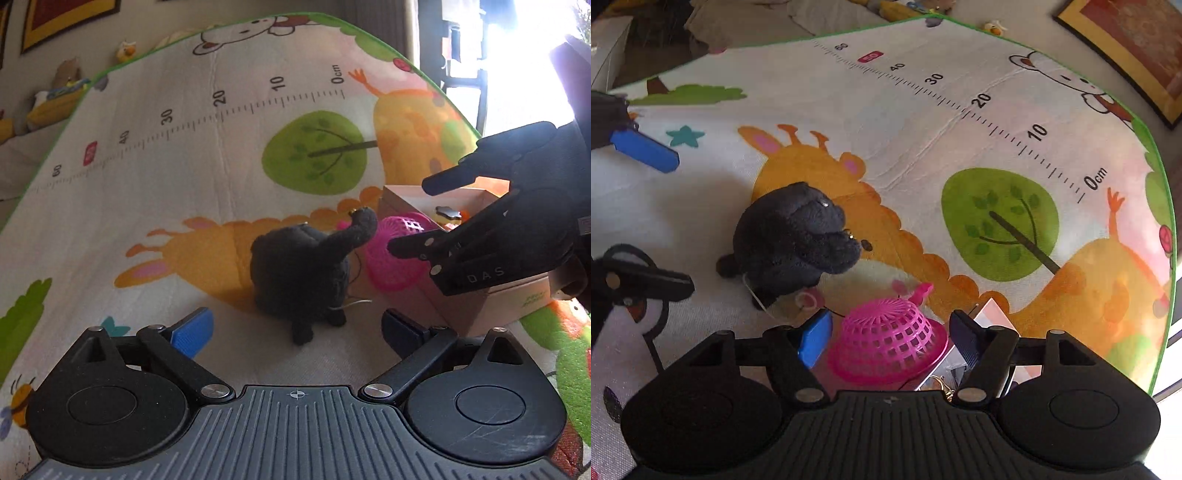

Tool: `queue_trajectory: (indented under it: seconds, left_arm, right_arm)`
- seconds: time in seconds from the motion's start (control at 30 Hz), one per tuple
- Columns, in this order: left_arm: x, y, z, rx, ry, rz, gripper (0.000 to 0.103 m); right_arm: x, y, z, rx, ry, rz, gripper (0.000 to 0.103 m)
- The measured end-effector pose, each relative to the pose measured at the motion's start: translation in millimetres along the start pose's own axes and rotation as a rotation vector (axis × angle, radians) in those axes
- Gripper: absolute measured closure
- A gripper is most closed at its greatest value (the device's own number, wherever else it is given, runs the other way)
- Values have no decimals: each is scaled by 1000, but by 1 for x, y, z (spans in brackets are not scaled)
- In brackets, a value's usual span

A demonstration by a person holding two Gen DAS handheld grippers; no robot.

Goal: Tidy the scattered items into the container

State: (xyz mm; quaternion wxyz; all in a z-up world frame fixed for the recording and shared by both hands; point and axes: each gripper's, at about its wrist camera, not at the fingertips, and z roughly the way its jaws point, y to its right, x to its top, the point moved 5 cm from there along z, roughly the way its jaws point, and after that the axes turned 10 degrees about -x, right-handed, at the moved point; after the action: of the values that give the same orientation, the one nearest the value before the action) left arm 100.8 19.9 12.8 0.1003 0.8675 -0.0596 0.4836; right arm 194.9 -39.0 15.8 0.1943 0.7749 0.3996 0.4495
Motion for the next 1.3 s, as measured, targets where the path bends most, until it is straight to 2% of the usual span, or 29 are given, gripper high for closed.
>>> queue_trajectory:
  seconds: [0.03,0.07,0.17,0.27,0.5,0.57,0.7,0.87,0.9,0.97,1.0,1.03,1.13,1.3]
  left_arm:
    - [-2,-4,-1,5,1,-12,3]
    - [-3,-7,-2,10,2,-25,3]
    - [-2,-16,-6,17,8,-54,3]
    - [2,-19,-9,25,19,-46,2]
    - [6,-23,-9,43,30,-69,2]
    - [8,-23,-7,51,33,-79,2]
    - [9,-20,-7,61,35,-89,2]
    - [10,-11,-12,62,27,-78,2]
    - [10,-9,-13,63,22,-75,1]
    - [10,-5,-15,61,14,-71,1]
    - [10,-2,-16,60,10,-69,1]
    - [10,0,-17,58,7,-65,1]
    - [12,7,-16,58,-3,-52,1]
    - [16,14,-6,80,-30,-41,1]
  right_arm:
    - [0,-4,2,-6,-5,-23,44]
    - [-1,-8,3,-16,-18,-51,48]
    - [0,-9,-6,-38,5,-36,51]
    - [0,-2,-33,-35,45,28,51]
    - [-27,-12,-126,142,126,134,51]
    - [-41,-21,-146,203,120,168,51]
    - [-70,-32,-170,264,80,232,51]
    - [-117,-21,-177,207,-13,358,52]
    - [-128,-18,-178,176,-30,379,51]
    - [-148,-11,-178,106,-66,409,33]
    - [-157,-8,-178,70,-76,430,16]
    - [-165,-5,-179,43,-81,455,8]
    - [-178,-1,-179,33,-83,543,0]
    - [-182,-3,-171,39,-62,744,0]
